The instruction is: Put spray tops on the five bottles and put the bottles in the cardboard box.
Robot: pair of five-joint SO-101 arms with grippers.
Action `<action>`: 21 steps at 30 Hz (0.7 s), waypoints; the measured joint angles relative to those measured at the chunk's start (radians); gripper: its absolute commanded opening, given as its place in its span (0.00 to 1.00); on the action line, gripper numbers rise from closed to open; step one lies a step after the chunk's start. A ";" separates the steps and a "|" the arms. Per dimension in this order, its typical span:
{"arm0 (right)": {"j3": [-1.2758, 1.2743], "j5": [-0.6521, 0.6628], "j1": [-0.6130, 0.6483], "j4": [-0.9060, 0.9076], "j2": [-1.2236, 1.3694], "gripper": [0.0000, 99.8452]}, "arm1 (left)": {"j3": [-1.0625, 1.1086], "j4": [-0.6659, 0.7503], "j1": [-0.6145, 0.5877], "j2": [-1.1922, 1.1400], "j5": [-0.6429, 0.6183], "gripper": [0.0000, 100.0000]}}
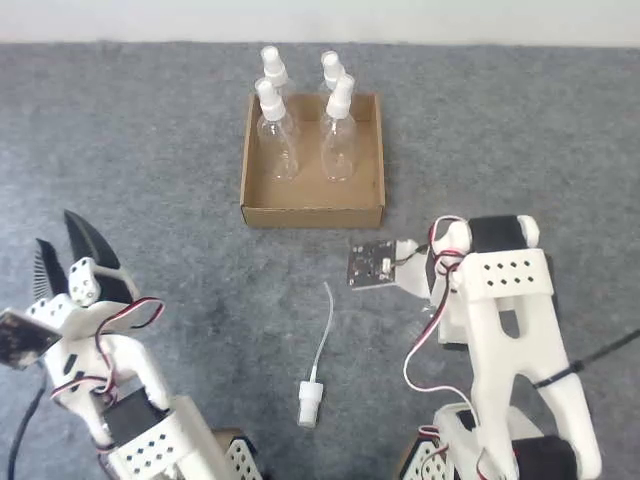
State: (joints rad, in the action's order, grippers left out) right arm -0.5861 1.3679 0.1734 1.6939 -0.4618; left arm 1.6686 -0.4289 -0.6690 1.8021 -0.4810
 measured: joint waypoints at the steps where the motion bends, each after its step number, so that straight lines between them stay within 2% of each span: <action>1: -0.015 0.017 0.000 -0.015 0.000 0.25 | 0.000 0.005 0.000 0.000 0.000 0.16; 7: -0.095 0.120 0.000 -0.110 -0.002 0.25 | 0.000 0.009 0.000 0.000 0.002 0.16; 16: -0.181 0.133 -0.002 -0.287 -0.002 0.25 | 0.000 0.009 0.000 0.000 0.003 0.16; 21: -0.219 0.161 0.000 -0.328 -0.002 0.34 | 0.000 0.009 0.000 0.000 0.003 0.16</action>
State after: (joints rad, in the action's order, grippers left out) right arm -0.8055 1.5290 0.1734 1.3656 -0.4634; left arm 1.6686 -0.4196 -0.6690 1.8021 -0.4780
